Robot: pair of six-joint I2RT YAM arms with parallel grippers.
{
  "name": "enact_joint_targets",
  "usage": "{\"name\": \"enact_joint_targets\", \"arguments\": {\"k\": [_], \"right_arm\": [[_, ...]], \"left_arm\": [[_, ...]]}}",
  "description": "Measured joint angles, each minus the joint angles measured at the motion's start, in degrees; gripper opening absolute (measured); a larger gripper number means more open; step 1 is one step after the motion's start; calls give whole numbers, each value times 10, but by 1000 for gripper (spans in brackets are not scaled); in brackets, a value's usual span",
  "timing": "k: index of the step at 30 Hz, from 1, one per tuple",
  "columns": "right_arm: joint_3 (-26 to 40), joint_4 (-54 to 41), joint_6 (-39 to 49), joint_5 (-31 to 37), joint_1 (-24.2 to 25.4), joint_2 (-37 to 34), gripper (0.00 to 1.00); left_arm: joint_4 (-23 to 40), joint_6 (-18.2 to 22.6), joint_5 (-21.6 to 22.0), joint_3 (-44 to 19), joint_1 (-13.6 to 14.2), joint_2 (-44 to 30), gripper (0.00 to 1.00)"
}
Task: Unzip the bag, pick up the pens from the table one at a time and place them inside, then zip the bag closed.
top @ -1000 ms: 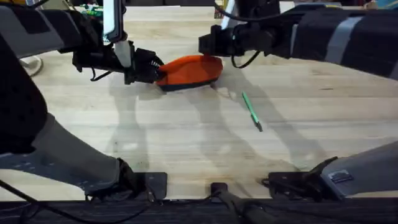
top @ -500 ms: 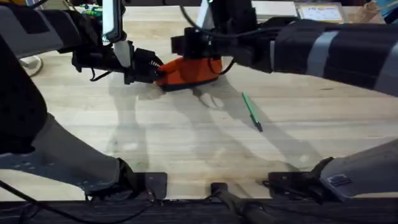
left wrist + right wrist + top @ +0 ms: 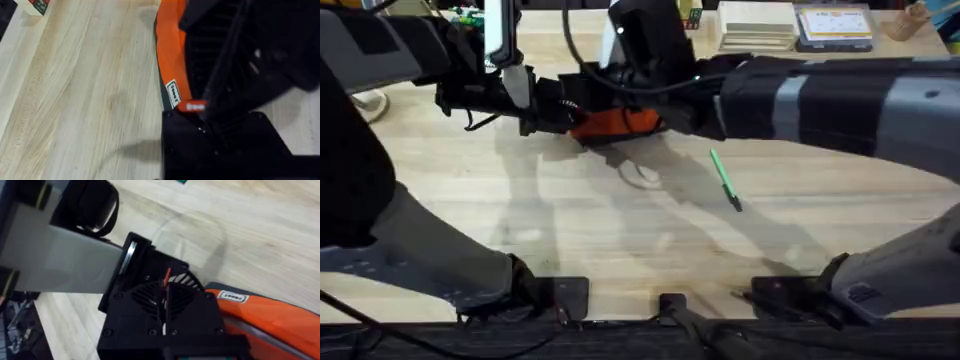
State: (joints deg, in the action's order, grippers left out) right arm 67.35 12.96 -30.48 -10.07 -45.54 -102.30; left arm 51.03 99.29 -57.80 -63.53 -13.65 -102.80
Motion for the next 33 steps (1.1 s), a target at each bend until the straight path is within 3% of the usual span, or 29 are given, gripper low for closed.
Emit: {"name": "enact_joint_targets", "arguments": {"k": [13,16,19,21,22,33], "right_arm": [[0,-10,13,1,-18,-2,63],[0,-24,27,-11,-14,2,239],[0,-50,47,-21,-7,24,587],[0,-77,64,-24,5,47,892],[0,-91,74,-24,12,58,967],[0,-234,152,-24,77,168,997]], "left_arm": [[1,0,0,0,0,0,42],[-1,0,0,0,0,0,42],[-2,0,0,0,0,0,42],[-2,0,0,0,0,0,42],[-2,0,0,0,0,0,42],[-2,0,0,0,0,0,42]]}}
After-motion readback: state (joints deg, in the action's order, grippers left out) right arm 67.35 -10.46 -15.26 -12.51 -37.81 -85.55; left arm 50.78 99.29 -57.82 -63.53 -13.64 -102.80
